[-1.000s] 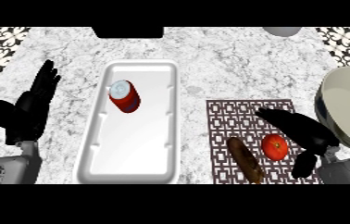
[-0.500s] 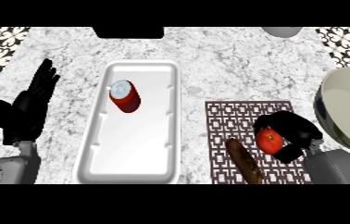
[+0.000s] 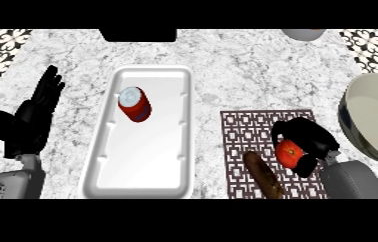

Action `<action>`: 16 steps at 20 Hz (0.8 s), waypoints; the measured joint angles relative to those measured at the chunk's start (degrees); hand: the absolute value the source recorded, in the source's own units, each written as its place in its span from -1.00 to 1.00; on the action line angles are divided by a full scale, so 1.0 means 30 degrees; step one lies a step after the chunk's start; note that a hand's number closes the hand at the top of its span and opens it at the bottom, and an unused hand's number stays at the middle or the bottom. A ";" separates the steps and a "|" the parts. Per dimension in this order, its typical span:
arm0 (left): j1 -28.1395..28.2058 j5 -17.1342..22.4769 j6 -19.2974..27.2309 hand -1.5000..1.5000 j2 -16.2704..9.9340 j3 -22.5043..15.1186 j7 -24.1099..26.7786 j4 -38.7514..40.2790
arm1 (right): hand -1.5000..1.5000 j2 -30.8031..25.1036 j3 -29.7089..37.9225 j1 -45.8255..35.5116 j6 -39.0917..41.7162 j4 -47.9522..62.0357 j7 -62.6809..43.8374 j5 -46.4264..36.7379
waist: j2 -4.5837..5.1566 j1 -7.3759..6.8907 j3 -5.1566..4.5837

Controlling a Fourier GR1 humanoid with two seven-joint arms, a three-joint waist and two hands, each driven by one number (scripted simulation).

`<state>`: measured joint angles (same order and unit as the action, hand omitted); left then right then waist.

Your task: Pick the tomato from the placemat and place it in the bowl

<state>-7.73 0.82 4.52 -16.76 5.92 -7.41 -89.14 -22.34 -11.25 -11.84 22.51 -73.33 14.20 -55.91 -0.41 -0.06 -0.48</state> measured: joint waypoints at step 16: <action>0.1276 0.0089 0.0073 0.00 -0.0082 0.0817 -0.0019 -0.0625 | 1.00 -0.6937 0.5764 1.1022 -0.4898 -1.1399 0.9426 0.4869 | -0.0112 0.1171 0.0126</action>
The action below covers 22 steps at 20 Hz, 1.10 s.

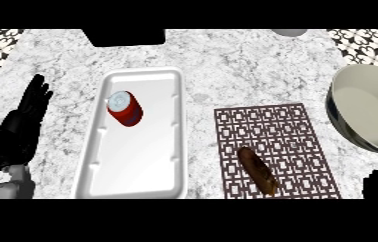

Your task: Pick the tomato from the placemat and place it in the bowl

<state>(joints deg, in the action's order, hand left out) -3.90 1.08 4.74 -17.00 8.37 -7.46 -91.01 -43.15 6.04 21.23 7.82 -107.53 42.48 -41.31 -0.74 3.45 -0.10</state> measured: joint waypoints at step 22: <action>-0.1781 -0.0633 -0.0248 0.00 0.0710 -0.0652 -0.0289 0.0625 | 1.00 -0.2407 0.8520 -0.4864 0.6670 0.4834 -0.3117 1.1829 | 0.0298 -0.1347 0.0035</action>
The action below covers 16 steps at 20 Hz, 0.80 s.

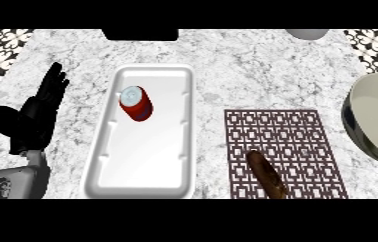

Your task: Pick the tomato from the placemat and place it in the bowl

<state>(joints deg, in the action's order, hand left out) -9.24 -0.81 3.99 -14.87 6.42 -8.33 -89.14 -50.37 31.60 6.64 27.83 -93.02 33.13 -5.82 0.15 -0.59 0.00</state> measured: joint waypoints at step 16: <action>-0.0193 -0.0171 -0.0441 0.00 0.0052 0.0169 -0.0031 -0.0130 | -1.00 0.0547 -0.6344 -0.8738 -0.3560 1.1880 0.1902 -0.7435 | 0.0133 -0.0506 0.0019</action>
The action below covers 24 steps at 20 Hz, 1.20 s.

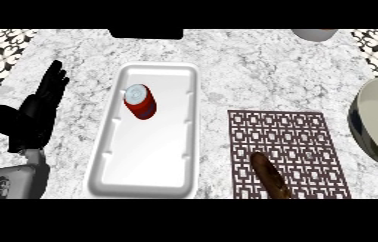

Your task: Pick the tomato from the placemat and place it in the bowl

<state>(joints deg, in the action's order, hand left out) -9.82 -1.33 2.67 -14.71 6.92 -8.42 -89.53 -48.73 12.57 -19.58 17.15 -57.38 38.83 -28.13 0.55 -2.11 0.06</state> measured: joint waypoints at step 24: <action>-0.0151 0.0100 -0.0197 0.00 0.0094 0.0229 0.0346 0.0348 | -1.00 -0.2033 0.3618 -0.6279 0.7210 1.2969 -0.1916 0.6161 | 0.0195 0.0001 0.0141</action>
<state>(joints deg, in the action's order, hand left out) -10.28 -1.03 2.07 -14.43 7.61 -7.39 -88.48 -54.83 23.43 -38.41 38.78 -18.48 33.08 -9.64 1.14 -2.10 0.48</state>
